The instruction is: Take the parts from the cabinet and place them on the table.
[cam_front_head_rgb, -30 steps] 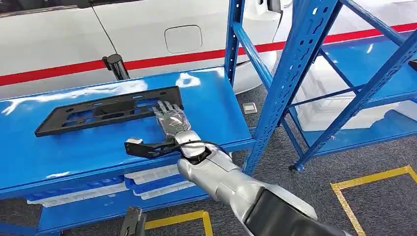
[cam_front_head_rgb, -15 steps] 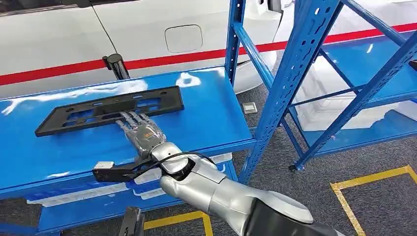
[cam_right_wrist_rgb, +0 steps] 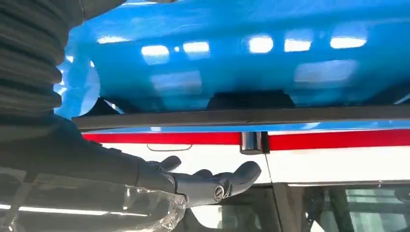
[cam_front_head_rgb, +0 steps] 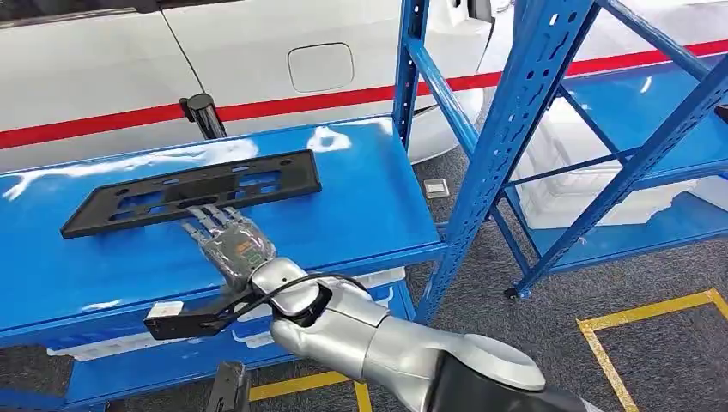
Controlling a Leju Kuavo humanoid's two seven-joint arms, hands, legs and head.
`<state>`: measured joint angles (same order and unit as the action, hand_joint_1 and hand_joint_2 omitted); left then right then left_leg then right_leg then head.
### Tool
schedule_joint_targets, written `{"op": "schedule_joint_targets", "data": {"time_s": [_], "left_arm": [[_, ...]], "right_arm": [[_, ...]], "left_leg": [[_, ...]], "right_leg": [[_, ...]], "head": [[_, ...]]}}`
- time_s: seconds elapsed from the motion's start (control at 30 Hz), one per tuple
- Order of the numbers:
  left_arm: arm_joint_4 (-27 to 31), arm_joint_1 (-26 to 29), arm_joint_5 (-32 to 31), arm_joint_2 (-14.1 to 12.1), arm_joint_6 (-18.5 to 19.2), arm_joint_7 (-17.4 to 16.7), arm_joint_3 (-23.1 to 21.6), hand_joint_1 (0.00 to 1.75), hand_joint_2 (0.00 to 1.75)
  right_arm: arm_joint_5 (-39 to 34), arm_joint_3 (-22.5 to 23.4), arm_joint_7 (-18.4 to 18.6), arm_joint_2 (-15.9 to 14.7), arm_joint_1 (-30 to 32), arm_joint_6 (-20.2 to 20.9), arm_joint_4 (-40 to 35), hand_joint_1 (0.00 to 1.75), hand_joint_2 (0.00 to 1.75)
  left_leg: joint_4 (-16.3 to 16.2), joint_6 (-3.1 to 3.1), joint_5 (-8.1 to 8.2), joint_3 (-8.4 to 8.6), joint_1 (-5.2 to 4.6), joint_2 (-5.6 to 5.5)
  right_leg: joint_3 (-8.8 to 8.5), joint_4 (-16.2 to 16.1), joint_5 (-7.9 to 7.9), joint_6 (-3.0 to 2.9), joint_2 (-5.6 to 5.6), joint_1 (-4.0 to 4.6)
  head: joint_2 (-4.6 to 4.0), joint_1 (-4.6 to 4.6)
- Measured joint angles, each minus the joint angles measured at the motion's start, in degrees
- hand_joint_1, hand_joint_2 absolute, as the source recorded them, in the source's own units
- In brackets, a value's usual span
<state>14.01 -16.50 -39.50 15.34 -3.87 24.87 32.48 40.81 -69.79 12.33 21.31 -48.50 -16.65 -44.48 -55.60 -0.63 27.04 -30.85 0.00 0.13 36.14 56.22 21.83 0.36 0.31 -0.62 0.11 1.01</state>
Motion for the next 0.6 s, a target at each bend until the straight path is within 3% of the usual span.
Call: {"op": "schedule_joint_targets", "data": {"time_s": [0.1, 0.17, 0.2, 0.23, 0.27, 0.3, 0.33, 0.37, 0.4, 0.43, 0.47, 0.5, 0.53, 0.57, 0.6], "left_arm": [[0.0, 0.21, 0.2, -0.07, -0.44, 0.2, 0.04, 0.0, 0.0], [0.0, 0.35, 0.05, -0.15, -0.83, 0.16, 0.04, 0.0, 0.0], [0.0, 0.39, 0.0, -0.2, -0.98, 0.11, 0.04, 0.0, 0.0], [0.0, 0.41, 0.0, -0.26, -1.09, -0.04, 0.04, 0.0, 0.0], [0.0, 0.46, 0.0, -0.24, -1.12, -0.13, 0.04, 0.0, 0.0], [0.0, 0.49, 0.02, -0.22, -1.27, -0.17, 0.04, 0.0, 0.0], [0.0, 0.48, 0.02, -0.2, -1.27, -0.2, 0.04, 0.0, 0.0], [0.0, 0.47, 0.02, -0.2, -1.27, -0.19, 0.04, 0.0, 0.0], [0.0, 0.53, 0.02, -0.17, -1.27, -0.22, 0.07, 0.0, 0.0], [0.0, 0.66, 0.09, -0.17, -1.27, -0.24, 0.09, 0.0, 0.0], [-0.02, 0.77, 0.09, -0.17, -1.27, -0.24, 0.09, 0.0, 0.0], [-0.02, 0.9, 0.09, -0.17, -1.27, -0.26, 0.11, 0.0, 0.0], [-0.02, 0.96, 0.09, -0.17, -1.27, -0.26, 0.13, 0.0, 0.0], [-0.02, 0.96, 0.09, -0.17, -1.27, -0.26, 0.15, 0.0, 0.0], [-0.02, 0.96, 0.09, -0.13, -1.29, -0.24, 0.13, 0.0, 0.0]], "right_arm": [[-0.13, -0.59, 0.0, 0.0, -0.01, 0.11, -0.31, 0.0, 1.75], [-0.15, -0.9, 0.0, 0.02, -0.03, 0.31, -0.68, 0.0, 1.75], [-0.24, -1.01, 0.0, 0.09, -0.07, 0.46, -0.92, 0.0, 1.75], [-0.42, -1.16, 0.0, 0.15, -0.07, 0.5, -1.07, 0.0, 1.75], [-0.54, -1.29, 0.02, 0.31, -0.16, 0.52, -1.31, 0.0, 1.75], [-0.68, -1.4, 0.07, 0.31, -0.17, 0.55, -1.42, 0.0, 1.75], [-0.77, -1.55, 0.07, 0.33, -0.27, 0.57, -1.6, 0.0, 1.75], [-0.92, -1.71, 0.07, 0.31, -0.3, 0.57, -1.68, 0.0, 1.75], [-1.03, -1.82, 0.07, 0.24, -0.27, 0.57, -1.68, 0.0, 1.75], [-1.03, -1.99, 0.07, 0.02, -0.16, 0.57, -1.68, 0.0, 1.75], [-1.03, -2.1, 0.09, -0.11, -0.04, 0.57, -1.68, 0.0, 1.75], [-1.03, -2.21, 0.11, -0.2, 0.04, 0.59, -1.68, 0.0, 1.75], [-1.03, -2.23, 0.11, -0.22, 0.06, 0.59, -1.68, 0.0, 1.75], [-1.03, -2.25, 0.11, -0.15, 0.02, 0.59, -1.7, 0.0, 1.75], [-1.03, -2.25, 0.11, -0.15, 0.0, 0.59, -1.7, 0.0, 1.75]], "left_leg": [[-0.41, -0.42, 0.29, -0.22, -0.02, 0.02], [-0.53, -0.88, 0.49, -0.3, -0.09, 0.01], [-0.33, -1.21, 0.48, -0.31, -0.17, 0.02], [0.32, -1.79, 0.3, -0.35, -0.19, 0.03], [0.6, -2.3, 0.17, -0.01, 0.03, 0.0], [1.02, -2.33, -0.16, 1.01, 0.25, 0.08], [0.97, -2.5, -0.26, 1.24, 0.25, 0.05], [0.96, -2.54, -0.25, 1.27, 0.25, 0.05], [0.95, -2.51, -0.21, 1.26, 0.25, 0.02], [0.92, -2.45, -0.12, 1.26, 0.25, -0.01], [0.89, -2.35, -0.02, 1.33, 0.26, -0.05], [0.86, -2.14, 0.3, 1.55, 0.3, -0.14], [0.83, -1.84, 0.66, 1.93, 0.43, -0.27], [0.79, -1.47, 1.14, 2.55, 0.62, -0.33], [0.77, -1.09, 1.69, 3.23, 0.77, -0.34]], "right_leg": [[0.0, -0.06, -0.03, 0.06, 0.01, -0.15], [-0.06, -0.22, -0.05, 0.42, 0.01, -0.27], [-0.22, -0.64, -0.15, 0.68, 0.0, -0.3], [-0.42, 0.85, -1.11, 1.54, 0.0, 0.18], [-0.47, 0.74, -1.24, 1.82, 0.02, 0.22], [0.46, 1.18, -0.46, 1.93, -0.11, 0.18], [1.14, 3.16, 0.82, 1.74, -0.12, 0.05], [2.81, 6.85, 2.41, 1.5, -0.14, -0.04], [5.27, 11.61, 4.4, 0.83, -0.13, -0.14], [7.83, 16.44, 6.03, 0.88, -0.13, -0.12], [9.03, 18.46, 6.44, 1.47, -0.14, -0.19], [9.03, 17.74, 6.03, 1.79, -0.15, -0.34], [7.43, 14.1, 4.4, 2.63, -0.17, -0.51], [4.65, 8.54, 1.98, 3.58, -0.23, -0.71], [1.84, 2.88, -0.41, 4.06, -0.38, -0.92]], "head": [[0.0, 0.0], [0.0, 0.0], [0.0, 0.0], [0.0, 0.0], [0.0, 0.02], [0.0, 0.04], [0.0, 0.07], [0.0, 0.05], [0.0, 0.04], [0.0, 0.07], [0.0, 0.04], [0.0, 0.04], [0.0, 0.02], [0.0, 0.04], [0.0, 0.04]]}}
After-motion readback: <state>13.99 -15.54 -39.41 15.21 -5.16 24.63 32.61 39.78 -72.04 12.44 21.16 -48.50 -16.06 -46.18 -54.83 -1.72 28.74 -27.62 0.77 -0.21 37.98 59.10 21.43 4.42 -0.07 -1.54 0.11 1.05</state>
